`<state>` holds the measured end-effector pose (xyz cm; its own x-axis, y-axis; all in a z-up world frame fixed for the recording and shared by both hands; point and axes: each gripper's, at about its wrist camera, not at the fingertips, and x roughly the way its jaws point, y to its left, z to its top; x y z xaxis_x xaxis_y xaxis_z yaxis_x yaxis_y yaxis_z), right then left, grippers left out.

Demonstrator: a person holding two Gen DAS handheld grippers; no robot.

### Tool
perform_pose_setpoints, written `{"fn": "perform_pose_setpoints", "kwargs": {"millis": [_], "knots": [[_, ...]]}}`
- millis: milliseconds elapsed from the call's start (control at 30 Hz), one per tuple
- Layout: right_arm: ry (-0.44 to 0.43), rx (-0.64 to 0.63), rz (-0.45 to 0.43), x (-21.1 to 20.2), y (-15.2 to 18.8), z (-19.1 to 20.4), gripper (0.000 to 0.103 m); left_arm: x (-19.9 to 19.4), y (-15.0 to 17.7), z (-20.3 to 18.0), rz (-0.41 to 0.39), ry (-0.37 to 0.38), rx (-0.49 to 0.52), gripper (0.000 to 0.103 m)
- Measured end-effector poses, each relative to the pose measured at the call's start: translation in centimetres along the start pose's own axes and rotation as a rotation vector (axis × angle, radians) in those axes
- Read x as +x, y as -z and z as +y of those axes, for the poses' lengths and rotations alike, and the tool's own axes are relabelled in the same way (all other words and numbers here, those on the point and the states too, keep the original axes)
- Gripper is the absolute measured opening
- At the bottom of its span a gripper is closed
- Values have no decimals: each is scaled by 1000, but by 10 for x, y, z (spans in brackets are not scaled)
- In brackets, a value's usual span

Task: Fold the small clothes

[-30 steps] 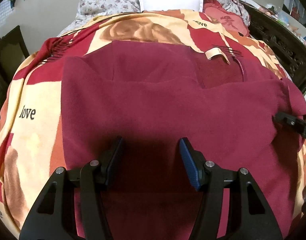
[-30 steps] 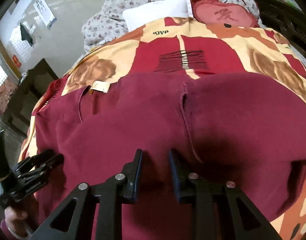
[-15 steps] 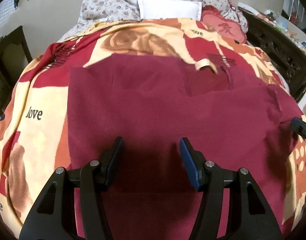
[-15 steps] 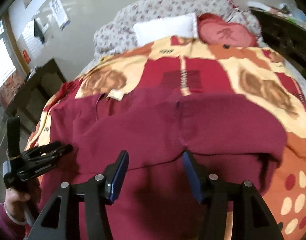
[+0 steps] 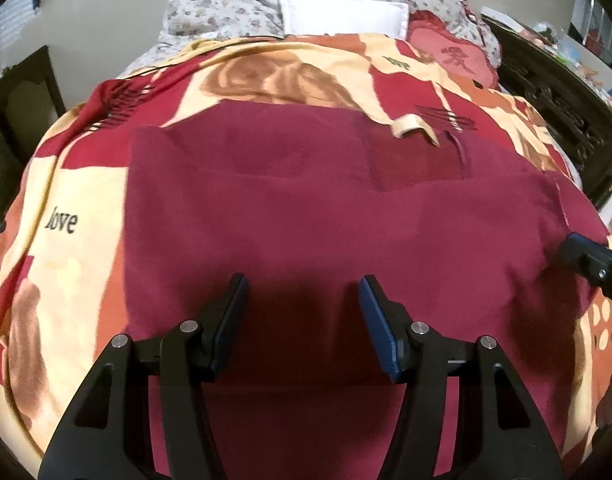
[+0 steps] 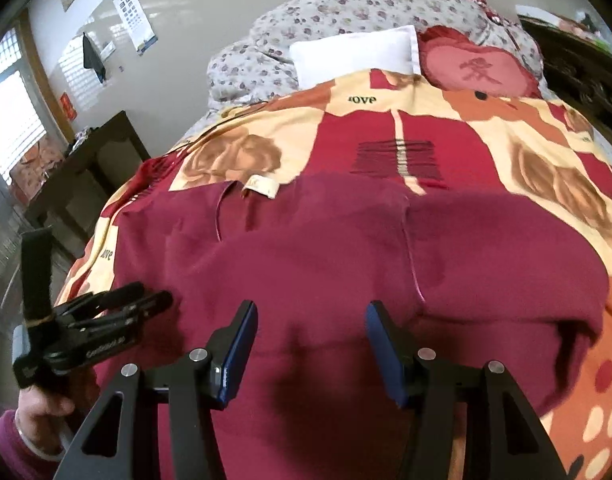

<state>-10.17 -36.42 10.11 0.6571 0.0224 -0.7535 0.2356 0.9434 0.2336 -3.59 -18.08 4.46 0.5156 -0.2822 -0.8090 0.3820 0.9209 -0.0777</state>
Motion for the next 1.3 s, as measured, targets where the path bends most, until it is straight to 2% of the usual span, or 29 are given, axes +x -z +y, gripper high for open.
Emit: {"fn": "perform_pose_setpoints", "kwargs": {"millis": [167, 267, 433, 533, 667, 733, 800, 933, 1133, 1167, 1233, 1300], "knots": [[10, 40, 57, 31, -4, -10, 54, 14, -2, 21, 24, -1, -68, 57], [10, 52, 82, 43, -1, -14, 54, 21, -1, 22, 32, -1, -76, 57], [-7, 25, 49, 14, 2, -19, 54, 19, 0, 16, 25, -30, -44, 57], [56, -33, -3, -19, 12, -30, 54, 15, 2, 17, 29, -11, -56, 57], [168, -87, -24, -37, 19, -54, 54, 9, 1, 17, 31, 18, -82, 57], [211, -101, -7, -35, 20, -65, 54, 8, 0, 14, 35, 32, -92, 57], [216, -124, 1, -27, 19, -70, 54, 6, 0, 12, 42, 48, -98, 57], [260, -226, 23, -5, 22, -63, 54, 3, 1, 8, 43, 39, -82, 58], [344, -353, -14, 19, 19, -54, 53, 8, 2, 9, 66, 43, -97, 57], [350, -366, -29, 20, 18, -53, 51, 8, 1, 9, 66, 43, -98, 57], [326, -345, -46, 18, 13, -57, 39, 8, 1, 8, 66, 44, -97, 57], [260, -267, -68, 7, 6, -69, 19, 7, 1, 6, 69, 47, -96, 57]]}}
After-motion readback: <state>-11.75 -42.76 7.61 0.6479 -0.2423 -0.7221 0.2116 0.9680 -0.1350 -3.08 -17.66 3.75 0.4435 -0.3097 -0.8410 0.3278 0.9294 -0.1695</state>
